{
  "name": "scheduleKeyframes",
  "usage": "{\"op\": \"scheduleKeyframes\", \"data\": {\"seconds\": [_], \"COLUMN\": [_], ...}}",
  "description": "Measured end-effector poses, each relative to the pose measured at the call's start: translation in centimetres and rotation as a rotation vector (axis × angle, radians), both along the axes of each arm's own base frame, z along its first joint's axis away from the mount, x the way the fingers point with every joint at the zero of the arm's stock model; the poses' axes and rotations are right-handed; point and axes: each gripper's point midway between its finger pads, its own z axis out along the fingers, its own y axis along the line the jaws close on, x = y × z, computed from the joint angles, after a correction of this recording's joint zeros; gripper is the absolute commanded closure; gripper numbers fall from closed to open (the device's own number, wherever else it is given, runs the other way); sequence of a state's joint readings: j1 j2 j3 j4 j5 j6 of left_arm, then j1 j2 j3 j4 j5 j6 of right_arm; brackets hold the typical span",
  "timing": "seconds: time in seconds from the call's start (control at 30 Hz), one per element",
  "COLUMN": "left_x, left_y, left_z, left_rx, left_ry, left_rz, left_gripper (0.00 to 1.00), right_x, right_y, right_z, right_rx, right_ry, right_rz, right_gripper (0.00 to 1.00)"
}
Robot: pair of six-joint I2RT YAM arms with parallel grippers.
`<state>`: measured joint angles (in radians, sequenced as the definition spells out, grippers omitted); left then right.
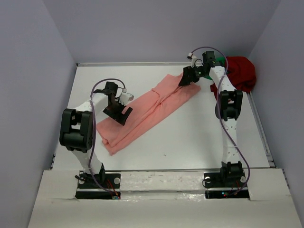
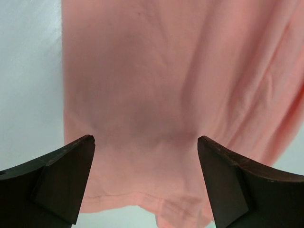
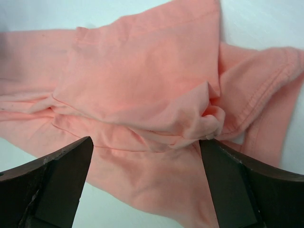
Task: Fold and stack the t-shirts
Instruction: Rotate the tshirt 90 degrees
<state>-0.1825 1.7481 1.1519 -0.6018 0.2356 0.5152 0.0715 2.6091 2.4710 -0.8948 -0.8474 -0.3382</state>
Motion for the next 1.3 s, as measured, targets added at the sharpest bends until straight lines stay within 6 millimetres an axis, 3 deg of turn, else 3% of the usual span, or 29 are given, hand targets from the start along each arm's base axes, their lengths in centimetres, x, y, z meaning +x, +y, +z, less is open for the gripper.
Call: {"op": "scheduleKeyframes", "data": {"seconds": [0.2,0.43,0.53,0.7,0.8,0.9,1.0,1.3], "left_x": [-0.3,2.6,2.7,1.9,1.5,1.6,2.2,2.8], "left_y": [-0.9,-2.9,-4.1,-6.4,-7.2,-7.3,-7.3,-6.5], "left_z": [3.8,8.1,7.3,3.9,2.5,2.3,2.3,3.5], "left_rx": [-0.040,-0.126,-0.155,-0.182,-0.186,-0.187,-0.183,-0.154], "left_ry": [-0.075,-0.198,-0.183,-0.093,-0.054,-0.062,-0.090,-0.189], "left_rz": [-0.006,-0.038,-0.066,-0.124,-0.150,-0.163,-0.168,-0.160], "left_gripper": [0.01,0.01,0.01,0.01,0.01,0.01,0.01,0.01], "right_x": [0.2,-2.5,-3.4,-5.1,-5.1,-5.0,-4.6,-3.9], "right_y": [0.8,-0.9,-2.4,-4.3,-5.0,-5.5,-5.2,-1.6], "right_z": [0.9,1.5,2.0,1.3,0.5,-0.3,-0.4,-0.3], "right_rx": [0.054,-0.055,-0.148,-0.271,-0.323,-0.399,-0.448,-0.561], "right_ry": [-0.025,-0.010,-0.039,-0.056,-0.063,-0.082,-0.118,-0.251], "right_rz": [0.021,-0.018,-0.052,-0.072,-0.076,-0.069,-0.054,0.035], "right_gripper": [0.00,0.00,0.00,0.00,0.00,0.00,0.00,0.00]}}
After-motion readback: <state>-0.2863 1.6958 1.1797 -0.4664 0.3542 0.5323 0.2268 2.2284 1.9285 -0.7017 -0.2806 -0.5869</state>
